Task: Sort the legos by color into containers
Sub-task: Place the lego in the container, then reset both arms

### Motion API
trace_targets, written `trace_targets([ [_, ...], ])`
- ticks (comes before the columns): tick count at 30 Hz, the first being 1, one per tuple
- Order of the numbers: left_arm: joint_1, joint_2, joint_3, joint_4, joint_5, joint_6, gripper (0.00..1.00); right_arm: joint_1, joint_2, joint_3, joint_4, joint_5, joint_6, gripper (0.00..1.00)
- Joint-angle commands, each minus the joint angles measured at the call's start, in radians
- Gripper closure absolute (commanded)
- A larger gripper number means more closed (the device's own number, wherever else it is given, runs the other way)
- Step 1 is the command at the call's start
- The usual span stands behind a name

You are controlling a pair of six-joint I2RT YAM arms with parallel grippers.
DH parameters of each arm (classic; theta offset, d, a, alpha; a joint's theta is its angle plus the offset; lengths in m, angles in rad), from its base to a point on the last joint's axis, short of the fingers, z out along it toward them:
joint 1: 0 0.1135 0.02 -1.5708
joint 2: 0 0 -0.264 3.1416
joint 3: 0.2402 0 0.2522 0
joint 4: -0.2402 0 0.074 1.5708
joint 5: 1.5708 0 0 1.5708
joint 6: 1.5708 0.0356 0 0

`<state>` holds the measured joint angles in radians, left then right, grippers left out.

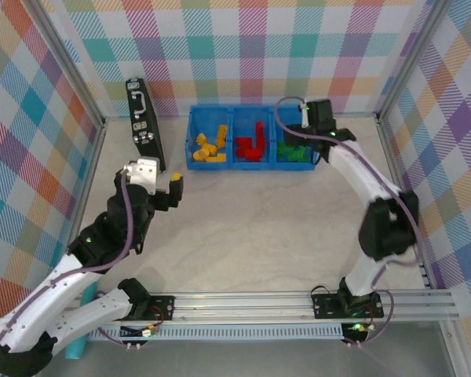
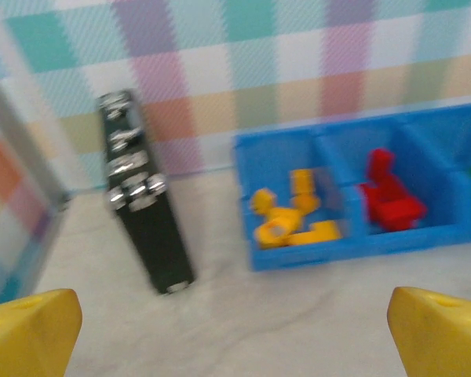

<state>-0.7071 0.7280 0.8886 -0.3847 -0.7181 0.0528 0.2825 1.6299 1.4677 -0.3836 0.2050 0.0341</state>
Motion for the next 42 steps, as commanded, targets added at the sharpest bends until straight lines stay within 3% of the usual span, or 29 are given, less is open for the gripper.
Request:
trace_targets([
  [1, 0.120, -0.040, -0.135, 0.262, -0.167, 0.083, 0.00, -0.003, -0.221, -0.135, 0.065, 0.004, -0.037, 0.01],
  [4, 0.278, -0.038, -0.267, 0.315, -0.046, 0.102, 0.00, -0.002, -0.375, -0.289, 0.089, 0.037, -0.058, 0.01],
  [7, 0.423, 0.009, -0.376, 0.415, 0.107, -0.020, 0.00, -0.004, -0.520, -0.495, 0.197, 0.129, -0.063, 0.01],
  [11, 0.493, 0.157, -0.575, 0.893, 0.204, -0.050, 0.00, -0.008, -0.648, -0.726, 0.360, 0.157, -0.059, 0.01],
  [14, 0.526, 0.361, -0.589, 1.077, 0.275, -0.009, 0.00, -0.009, -0.699, -0.835, 0.439, 0.120, -0.045, 0.01],
  [19, 0.540, 0.578, -0.521, 1.167, 0.400, 0.023, 0.00, -0.006, -0.825, -0.979, 0.511, -0.040, 0.035, 0.01],
  [22, 0.552, 0.604, -0.448, 1.033, 0.448, 0.018, 0.00, -0.006, -0.899, -1.052, 0.542, 0.015, 0.036, 0.01],
  [25, 0.577, 0.651, -0.467, 1.062, 0.480, -0.010, 0.00, -0.006, -0.929, -1.105, 0.563, 0.098, 0.026, 0.01],
  [31, 0.581, 0.868, -0.506, 1.336, 0.450, -0.011, 0.00, -0.011, -0.807, -1.183, 0.744, 0.196, -0.062, 0.01],
  [37, 0.597, 0.855, -0.493, 1.281, 0.453, -0.037, 0.00, -0.083, -0.512, -1.210, 1.107, 0.098, -0.112, 0.01],
  [42, 0.600, 0.853, -0.489, 1.271, 0.457, -0.040, 0.00, -0.156, -0.228, -1.139, 1.264, 0.000, -0.084, 0.01],
])
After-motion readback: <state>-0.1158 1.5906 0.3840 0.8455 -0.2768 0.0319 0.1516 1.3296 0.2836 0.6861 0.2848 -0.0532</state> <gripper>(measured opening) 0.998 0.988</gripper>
